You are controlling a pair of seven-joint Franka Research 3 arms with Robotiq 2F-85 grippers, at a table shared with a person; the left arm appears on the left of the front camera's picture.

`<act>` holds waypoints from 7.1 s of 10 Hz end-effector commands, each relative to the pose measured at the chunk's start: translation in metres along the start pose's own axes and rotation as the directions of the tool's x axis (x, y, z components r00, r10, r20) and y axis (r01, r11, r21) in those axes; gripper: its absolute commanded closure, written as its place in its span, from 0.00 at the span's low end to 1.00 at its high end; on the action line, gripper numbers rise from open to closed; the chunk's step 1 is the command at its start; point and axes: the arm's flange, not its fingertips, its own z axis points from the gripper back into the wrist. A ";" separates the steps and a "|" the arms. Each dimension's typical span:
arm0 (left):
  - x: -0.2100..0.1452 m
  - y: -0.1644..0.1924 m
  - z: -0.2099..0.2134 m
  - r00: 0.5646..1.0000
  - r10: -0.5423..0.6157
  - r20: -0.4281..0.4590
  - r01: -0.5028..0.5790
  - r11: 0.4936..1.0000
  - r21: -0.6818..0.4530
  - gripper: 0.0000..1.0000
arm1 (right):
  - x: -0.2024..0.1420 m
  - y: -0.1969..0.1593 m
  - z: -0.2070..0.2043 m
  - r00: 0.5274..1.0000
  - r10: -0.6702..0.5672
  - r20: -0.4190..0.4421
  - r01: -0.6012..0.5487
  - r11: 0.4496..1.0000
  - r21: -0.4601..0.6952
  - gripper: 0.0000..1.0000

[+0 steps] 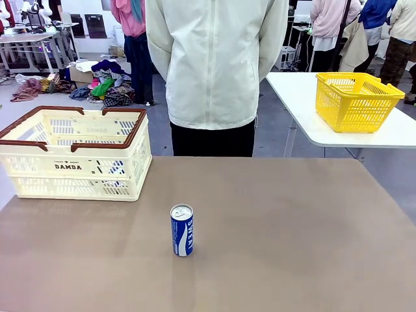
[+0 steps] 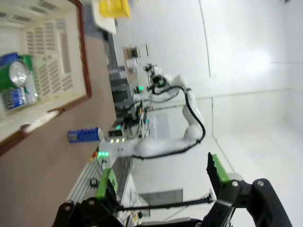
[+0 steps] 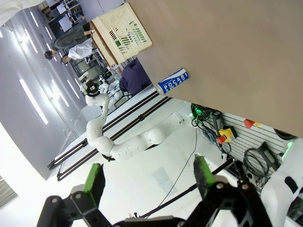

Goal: Place the drinks into the Shopping basket.
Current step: Pick up one drink and place it into the Shopping basket.

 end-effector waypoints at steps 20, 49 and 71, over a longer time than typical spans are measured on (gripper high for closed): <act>-0.189 -0.047 -0.517 0.814 0.233 -0.532 0.313 0.596 0.739 0.00 | -0.003 0.002 0.000 1.000 -0.018 0.006 0.018 1.000 -0.014 0.00; -0.152 0.099 -0.585 1.000 -0.003 0.012 -0.012 0.079 0.997 0.00 | -0.003 0.002 0.000 1.000 -0.018 0.006 0.018 1.000 -0.014 0.00; -0.120 -0.111 -0.523 0.945 -0.287 -0.156 0.204 0.148 0.968 1.00 | -0.003 0.002 0.000 1.000 -0.018 0.006 0.018 1.000 -0.014 0.00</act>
